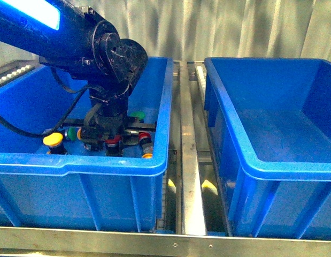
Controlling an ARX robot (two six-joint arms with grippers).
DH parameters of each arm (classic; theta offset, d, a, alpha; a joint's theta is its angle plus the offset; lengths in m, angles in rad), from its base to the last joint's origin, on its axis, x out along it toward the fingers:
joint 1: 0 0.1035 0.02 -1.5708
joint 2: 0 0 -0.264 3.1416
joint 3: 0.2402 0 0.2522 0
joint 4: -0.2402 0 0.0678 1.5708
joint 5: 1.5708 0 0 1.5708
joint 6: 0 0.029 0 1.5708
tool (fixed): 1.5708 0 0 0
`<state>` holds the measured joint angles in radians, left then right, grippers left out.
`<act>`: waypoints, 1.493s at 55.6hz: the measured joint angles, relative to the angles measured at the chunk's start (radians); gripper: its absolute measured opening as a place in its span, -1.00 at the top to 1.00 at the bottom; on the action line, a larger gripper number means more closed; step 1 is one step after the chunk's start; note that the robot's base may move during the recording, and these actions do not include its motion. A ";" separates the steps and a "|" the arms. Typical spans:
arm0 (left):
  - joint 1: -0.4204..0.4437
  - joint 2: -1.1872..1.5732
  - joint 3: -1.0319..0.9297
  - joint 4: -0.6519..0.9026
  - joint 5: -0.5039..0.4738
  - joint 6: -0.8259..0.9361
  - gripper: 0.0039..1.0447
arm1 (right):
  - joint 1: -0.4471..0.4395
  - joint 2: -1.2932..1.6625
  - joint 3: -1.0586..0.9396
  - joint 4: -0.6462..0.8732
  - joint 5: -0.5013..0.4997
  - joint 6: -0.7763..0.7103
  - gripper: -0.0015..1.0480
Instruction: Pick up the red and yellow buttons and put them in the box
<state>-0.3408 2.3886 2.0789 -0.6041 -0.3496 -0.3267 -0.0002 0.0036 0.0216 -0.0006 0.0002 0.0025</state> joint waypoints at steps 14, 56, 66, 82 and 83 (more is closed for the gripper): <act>-0.003 -0.011 -0.028 0.036 -0.016 0.019 0.37 | 0.000 0.000 0.000 0.000 0.000 0.000 -0.87; 0.168 -0.898 -1.093 0.790 0.518 -0.040 0.37 | 0.000 0.000 0.000 0.000 0.000 0.000 -0.87; 0.117 -0.996 -1.326 1.208 0.816 -0.274 0.37 | 0.000 0.000 0.000 0.000 0.000 0.000 -0.87; -0.023 -0.701 -1.141 1.532 0.982 -0.509 0.37 | 0.000 0.000 0.000 0.000 0.000 0.000 -0.87; -0.032 -0.679 -1.112 1.528 0.988 -0.509 0.37 | 0.000 0.000 0.000 0.000 0.000 0.000 -0.87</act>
<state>-0.3729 1.7096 0.9668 0.9237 0.6380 -0.8360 -0.0002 0.0040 0.0216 -0.0006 0.0002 0.0025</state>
